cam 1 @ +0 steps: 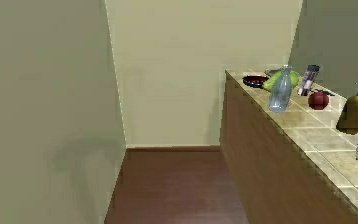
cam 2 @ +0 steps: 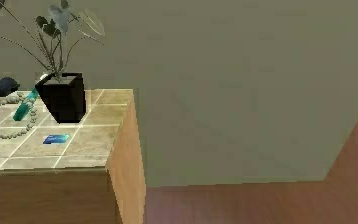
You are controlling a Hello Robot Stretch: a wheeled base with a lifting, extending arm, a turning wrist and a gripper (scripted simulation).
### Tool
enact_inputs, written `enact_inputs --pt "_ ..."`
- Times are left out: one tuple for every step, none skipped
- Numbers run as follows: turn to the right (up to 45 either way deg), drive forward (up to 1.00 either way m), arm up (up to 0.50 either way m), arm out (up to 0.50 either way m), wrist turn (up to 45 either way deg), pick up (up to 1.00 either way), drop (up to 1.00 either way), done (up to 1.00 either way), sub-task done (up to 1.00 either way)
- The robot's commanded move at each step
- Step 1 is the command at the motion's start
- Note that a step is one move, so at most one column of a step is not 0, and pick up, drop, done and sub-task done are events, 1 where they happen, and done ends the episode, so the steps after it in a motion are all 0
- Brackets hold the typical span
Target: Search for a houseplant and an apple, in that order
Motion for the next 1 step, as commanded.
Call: enact_inputs --pt "6.0 0.0 0.0 0.0 0.0 0.0 0.0 0.0 0.0"
